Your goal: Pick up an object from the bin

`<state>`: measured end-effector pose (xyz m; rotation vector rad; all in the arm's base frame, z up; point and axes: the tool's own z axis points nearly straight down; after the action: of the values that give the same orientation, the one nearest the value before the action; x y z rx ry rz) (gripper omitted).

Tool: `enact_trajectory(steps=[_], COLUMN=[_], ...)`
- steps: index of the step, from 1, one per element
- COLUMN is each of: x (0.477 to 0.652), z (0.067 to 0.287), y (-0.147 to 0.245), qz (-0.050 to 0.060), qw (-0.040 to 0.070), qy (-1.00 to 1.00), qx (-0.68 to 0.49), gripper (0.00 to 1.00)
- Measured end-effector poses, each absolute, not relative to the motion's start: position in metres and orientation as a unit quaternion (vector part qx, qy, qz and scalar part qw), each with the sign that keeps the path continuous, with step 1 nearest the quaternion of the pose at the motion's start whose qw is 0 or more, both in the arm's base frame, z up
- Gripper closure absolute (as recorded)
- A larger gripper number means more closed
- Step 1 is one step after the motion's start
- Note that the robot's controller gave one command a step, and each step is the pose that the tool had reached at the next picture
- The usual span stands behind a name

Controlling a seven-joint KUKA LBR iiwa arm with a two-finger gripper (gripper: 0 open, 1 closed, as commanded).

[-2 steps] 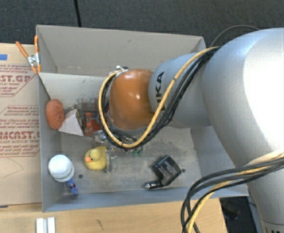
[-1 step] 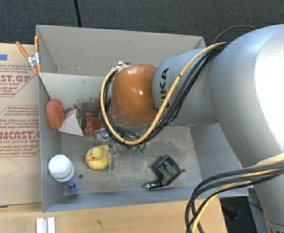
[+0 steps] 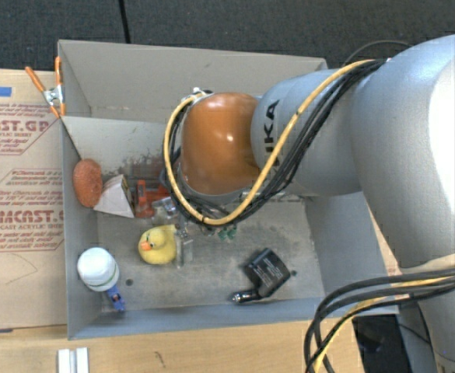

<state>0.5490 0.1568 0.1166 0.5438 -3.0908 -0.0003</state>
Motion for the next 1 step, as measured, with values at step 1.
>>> enact_trajectory(steps=[1], x=[0.5506], z=[0.1325], y=[0.1572], qz=[0.000], qw=[-0.001], qy=[-0.985], qx=[0.173], gripper=[1.00])
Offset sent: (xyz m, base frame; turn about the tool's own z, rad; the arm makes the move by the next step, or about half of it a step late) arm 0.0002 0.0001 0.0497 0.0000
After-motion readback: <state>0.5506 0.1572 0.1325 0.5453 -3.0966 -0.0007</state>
